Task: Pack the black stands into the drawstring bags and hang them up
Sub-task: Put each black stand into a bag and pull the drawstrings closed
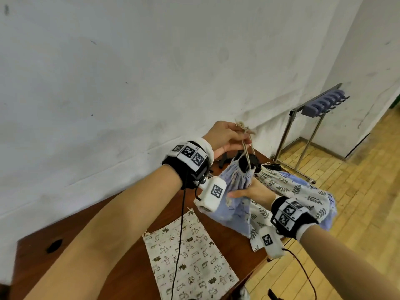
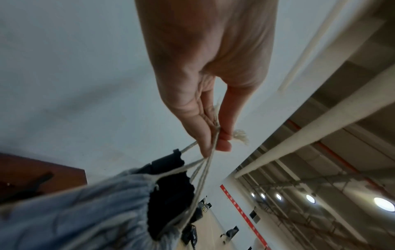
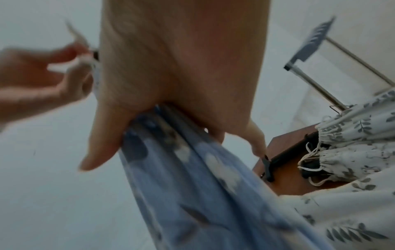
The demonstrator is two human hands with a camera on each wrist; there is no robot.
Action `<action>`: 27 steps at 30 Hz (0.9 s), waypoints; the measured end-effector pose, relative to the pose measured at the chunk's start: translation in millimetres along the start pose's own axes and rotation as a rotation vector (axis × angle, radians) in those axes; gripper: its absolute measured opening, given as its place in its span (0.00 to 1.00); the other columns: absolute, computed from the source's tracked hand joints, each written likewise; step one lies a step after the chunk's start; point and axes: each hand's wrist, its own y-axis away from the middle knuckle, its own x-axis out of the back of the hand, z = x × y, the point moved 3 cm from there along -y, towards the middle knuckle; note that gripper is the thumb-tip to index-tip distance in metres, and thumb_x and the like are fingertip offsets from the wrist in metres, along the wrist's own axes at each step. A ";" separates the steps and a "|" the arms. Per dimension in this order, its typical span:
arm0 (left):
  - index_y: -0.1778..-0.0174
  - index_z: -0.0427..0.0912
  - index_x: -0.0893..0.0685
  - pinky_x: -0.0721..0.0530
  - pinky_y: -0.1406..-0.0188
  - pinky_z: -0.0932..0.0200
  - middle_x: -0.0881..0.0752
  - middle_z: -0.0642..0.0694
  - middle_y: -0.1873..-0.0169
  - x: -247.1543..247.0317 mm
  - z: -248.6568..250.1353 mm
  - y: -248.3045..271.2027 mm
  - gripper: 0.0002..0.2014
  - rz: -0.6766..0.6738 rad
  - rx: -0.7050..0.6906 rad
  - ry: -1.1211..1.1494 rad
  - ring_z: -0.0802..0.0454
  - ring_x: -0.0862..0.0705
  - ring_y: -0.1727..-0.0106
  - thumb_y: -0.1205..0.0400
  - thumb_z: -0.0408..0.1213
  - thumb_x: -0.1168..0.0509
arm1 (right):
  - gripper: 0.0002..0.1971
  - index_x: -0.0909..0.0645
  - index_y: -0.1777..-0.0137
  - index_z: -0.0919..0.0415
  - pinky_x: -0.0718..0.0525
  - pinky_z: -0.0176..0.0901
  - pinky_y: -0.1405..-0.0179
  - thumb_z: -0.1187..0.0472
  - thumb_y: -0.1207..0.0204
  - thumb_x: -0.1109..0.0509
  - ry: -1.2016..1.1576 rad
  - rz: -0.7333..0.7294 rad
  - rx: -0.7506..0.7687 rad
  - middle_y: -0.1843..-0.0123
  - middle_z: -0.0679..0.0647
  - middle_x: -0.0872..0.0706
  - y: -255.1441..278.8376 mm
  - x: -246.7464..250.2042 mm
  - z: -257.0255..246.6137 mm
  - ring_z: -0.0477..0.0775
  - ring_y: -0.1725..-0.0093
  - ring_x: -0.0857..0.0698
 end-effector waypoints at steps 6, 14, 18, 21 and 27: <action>0.49 0.22 0.21 0.10 0.54 0.51 0.10 0.39 0.63 21.1 8.0 -0.1 0.07 0.040 -0.039 0.240 0.46 0.11 0.61 0.19 0.16 0.43 | 0.14 0.16 0.42 0.60 0.13 0.41 0.53 0.72 0.26 0.29 -0.161 0.064 -0.088 0.48 0.54 0.08 -5.7 -22.7 7.7 0.54 0.46 0.10; 0.60 0.26 0.20 0.11 0.57 0.50 0.15 0.38 0.70 109.2 -29.9 2.4 0.08 0.383 -0.022 0.310 0.48 0.13 0.69 0.20 0.15 0.42 | 0.24 0.18 0.39 0.56 0.17 0.55 0.37 0.60 0.37 0.19 0.103 -0.023 -0.183 0.45 0.53 0.10 -2.8 -26.0 46.1 0.55 0.43 0.12; 0.59 0.26 0.20 0.11 0.57 0.49 0.14 0.36 0.67 147.4 -72.7 3.1 0.07 0.455 0.092 0.244 0.43 0.15 0.61 0.20 0.15 0.42 | 0.21 0.17 0.42 0.53 0.14 0.48 0.44 0.60 0.36 0.18 0.203 -0.069 -0.234 0.47 0.51 0.09 -7.9 -25.8 65.0 0.54 0.47 0.12; 0.58 0.27 0.19 0.10 0.61 0.53 0.16 0.36 0.64 168.4 -98.4 0.4 0.05 0.492 0.192 0.163 0.45 0.15 0.62 0.21 0.16 0.39 | 0.14 0.18 0.42 0.60 0.15 0.37 0.60 0.67 0.28 0.26 0.219 -0.111 -0.345 0.54 0.53 0.10 -18.3 -26.4 81.7 0.53 0.56 0.12; 0.41 0.38 0.18 0.17 0.44 0.55 0.12 0.42 0.51 212.9 -132.2 -4.4 0.12 0.477 0.471 -0.166 0.48 0.15 0.48 0.19 0.26 0.36 | 0.09 0.24 0.47 0.58 0.14 0.33 0.65 0.71 0.23 0.33 0.234 -0.156 -0.504 0.55 0.56 0.15 -43.0 -30.1 106.4 0.52 0.57 0.15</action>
